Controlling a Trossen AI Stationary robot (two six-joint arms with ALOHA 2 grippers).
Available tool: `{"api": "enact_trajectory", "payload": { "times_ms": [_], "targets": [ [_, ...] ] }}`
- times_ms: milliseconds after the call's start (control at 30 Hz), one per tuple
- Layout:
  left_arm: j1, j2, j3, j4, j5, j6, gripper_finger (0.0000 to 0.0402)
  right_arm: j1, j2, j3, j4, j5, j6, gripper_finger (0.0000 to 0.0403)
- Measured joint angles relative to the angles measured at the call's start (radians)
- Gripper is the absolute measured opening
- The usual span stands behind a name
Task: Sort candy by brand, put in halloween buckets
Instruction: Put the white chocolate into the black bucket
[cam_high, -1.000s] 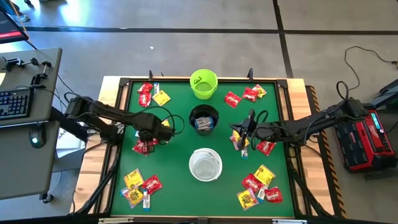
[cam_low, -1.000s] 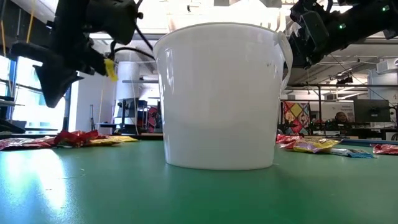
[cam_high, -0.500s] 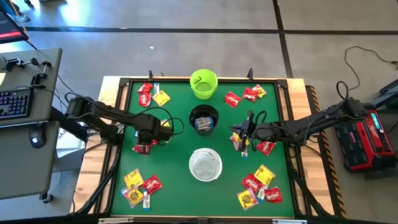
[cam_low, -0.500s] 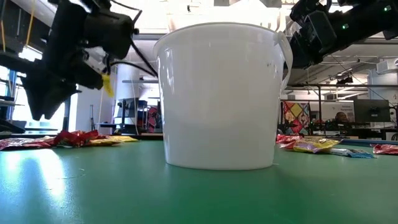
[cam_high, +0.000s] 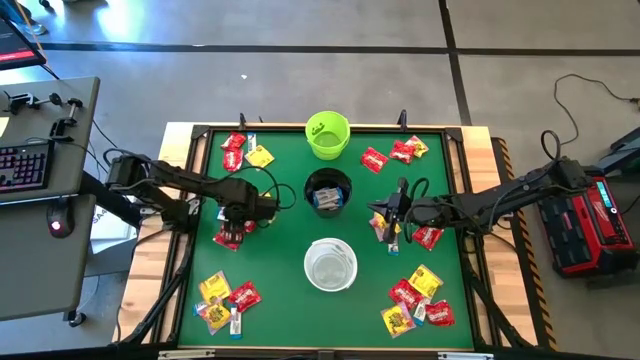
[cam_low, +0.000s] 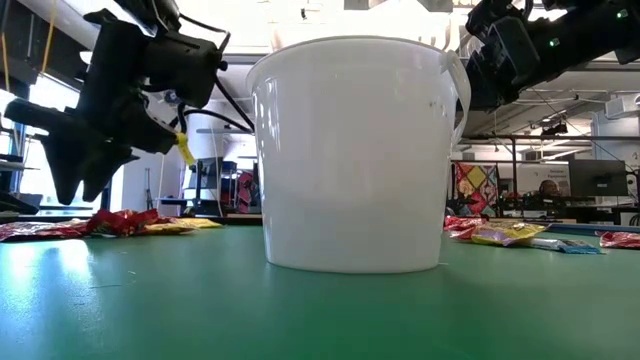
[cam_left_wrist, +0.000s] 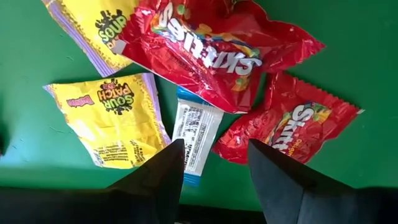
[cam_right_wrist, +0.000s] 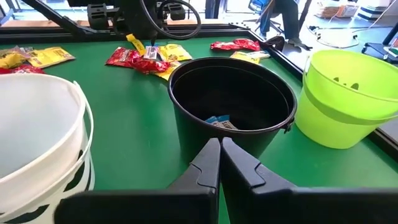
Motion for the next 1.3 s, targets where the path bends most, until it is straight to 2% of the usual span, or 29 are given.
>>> {"api": "enact_trajectory", "payload": {
  "times_ms": [333, 600, 800, 1300],
  "targets": [
    [0.000, 0.000, 0.000, 0.001, 0.004, 0.040, 0.0168, 0.000, 0.000, 0.000, 0.015, 0.048, 0.044, 0.0006],
    [-0.001, 0.000, 0.000, 0.002, 0.004, 0.048, 0.0168, 0.000, 0.000, 0.000, 0.016, 0.071, 0.040, 0.0077],
    [-0.001, 0.000, 0.000, 0.005, -0.014, 0.128, 0.0168, 0.000, 0.000, 0.000, 0.016, 0.071, 0.062, 0.0119],
    [0.000, 0.000, 0.000, 0.059, 0.008, 0.278, 0.0168, 0.000, 0.000, 0.000, 0.016, 0.071, 0.054, 0.0126]
  ]
}}
